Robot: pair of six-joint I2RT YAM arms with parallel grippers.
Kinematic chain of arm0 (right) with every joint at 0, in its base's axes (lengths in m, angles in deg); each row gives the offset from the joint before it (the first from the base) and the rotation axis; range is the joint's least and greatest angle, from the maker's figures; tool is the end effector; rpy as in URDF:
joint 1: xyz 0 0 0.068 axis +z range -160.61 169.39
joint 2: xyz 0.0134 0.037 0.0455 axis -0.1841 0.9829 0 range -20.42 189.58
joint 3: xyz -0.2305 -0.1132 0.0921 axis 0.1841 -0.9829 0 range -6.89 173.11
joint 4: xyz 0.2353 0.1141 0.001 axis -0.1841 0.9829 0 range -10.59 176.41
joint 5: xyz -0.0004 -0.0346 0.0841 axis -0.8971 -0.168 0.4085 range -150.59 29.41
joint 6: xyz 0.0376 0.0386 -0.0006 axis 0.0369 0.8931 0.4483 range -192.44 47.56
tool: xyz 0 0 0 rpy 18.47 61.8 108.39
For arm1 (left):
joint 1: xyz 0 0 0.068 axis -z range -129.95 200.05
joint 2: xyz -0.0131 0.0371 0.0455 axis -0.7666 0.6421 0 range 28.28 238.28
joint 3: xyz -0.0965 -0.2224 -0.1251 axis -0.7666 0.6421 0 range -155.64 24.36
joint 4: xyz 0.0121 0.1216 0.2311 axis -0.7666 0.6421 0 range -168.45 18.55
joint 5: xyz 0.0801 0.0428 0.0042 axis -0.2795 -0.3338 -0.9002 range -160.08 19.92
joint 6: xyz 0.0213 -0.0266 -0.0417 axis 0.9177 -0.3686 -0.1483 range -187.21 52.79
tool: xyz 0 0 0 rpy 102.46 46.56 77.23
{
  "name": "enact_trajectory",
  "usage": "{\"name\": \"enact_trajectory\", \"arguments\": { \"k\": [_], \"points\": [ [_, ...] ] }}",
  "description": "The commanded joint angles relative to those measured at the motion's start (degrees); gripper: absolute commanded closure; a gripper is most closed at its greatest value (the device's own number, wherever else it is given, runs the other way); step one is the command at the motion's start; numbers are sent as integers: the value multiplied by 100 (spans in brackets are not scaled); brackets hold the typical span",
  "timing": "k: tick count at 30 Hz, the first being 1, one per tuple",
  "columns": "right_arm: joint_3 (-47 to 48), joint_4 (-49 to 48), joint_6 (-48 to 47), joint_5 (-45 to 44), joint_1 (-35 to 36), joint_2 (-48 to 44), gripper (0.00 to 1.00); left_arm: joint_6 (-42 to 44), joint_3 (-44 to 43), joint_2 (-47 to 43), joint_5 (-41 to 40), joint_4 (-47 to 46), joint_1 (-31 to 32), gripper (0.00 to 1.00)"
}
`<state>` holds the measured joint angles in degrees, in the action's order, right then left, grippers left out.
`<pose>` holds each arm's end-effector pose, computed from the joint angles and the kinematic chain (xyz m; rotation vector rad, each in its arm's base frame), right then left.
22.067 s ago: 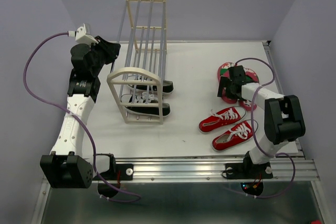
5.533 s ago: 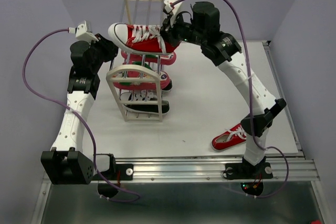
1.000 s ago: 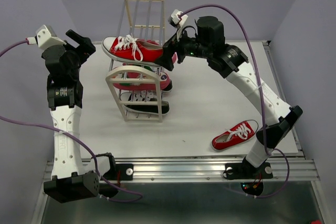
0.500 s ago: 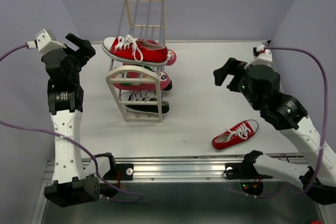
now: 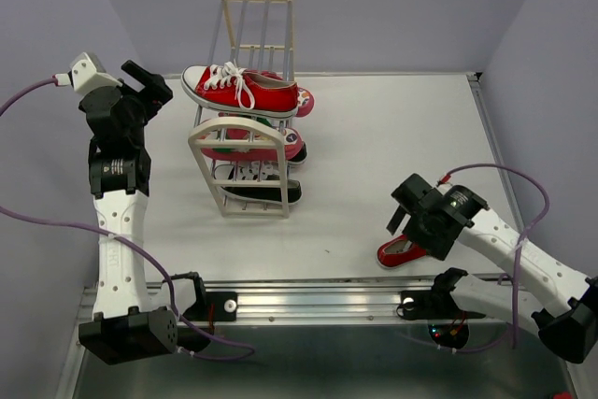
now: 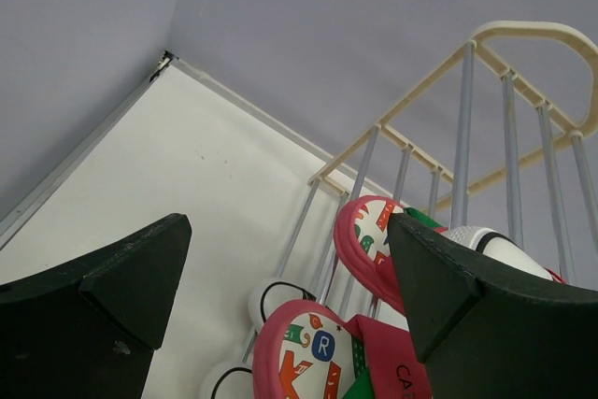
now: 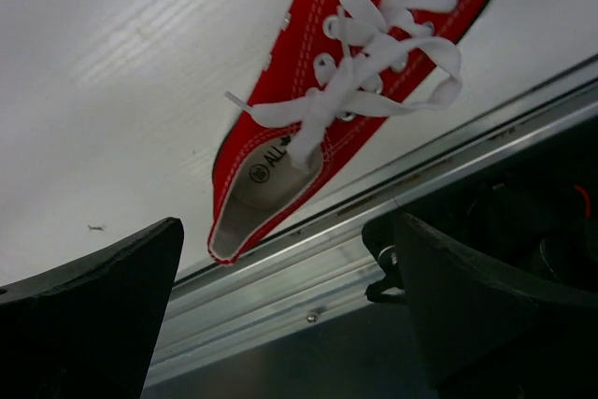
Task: Place and organize the shoes onto the shoe shelf
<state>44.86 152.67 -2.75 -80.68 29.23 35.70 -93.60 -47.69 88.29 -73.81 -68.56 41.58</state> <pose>0.1190 0.0834 0.2689 0.7545 2.6265 -0.0373 0.2217 0.0353 0.4560 -0.5095 1.4498 -0.1990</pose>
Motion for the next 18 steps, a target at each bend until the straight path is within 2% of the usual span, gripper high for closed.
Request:
{"name": "enact_trajectory", "arguments": {
  "k": [1,3,6,11,18],
  "points": [
    [-216,636,853,270,24,-346,0,90,33,-51,-5,-277,-14,1],
    [-436,611,1046,339,24,-627,0,99,33,-42,30,-303,-14,1],
    [-884,60,986,558,24,-821,0,117,-11,-15,47,-295,-14,1],
    [-1342,-399,818,1025,24,-638,0,117,-19,90,118,-312,-14,1],
    [-1816,-1321,826,1201,24,-558,1,108,-55,248,223,-321,-14,1]
  ]
}}
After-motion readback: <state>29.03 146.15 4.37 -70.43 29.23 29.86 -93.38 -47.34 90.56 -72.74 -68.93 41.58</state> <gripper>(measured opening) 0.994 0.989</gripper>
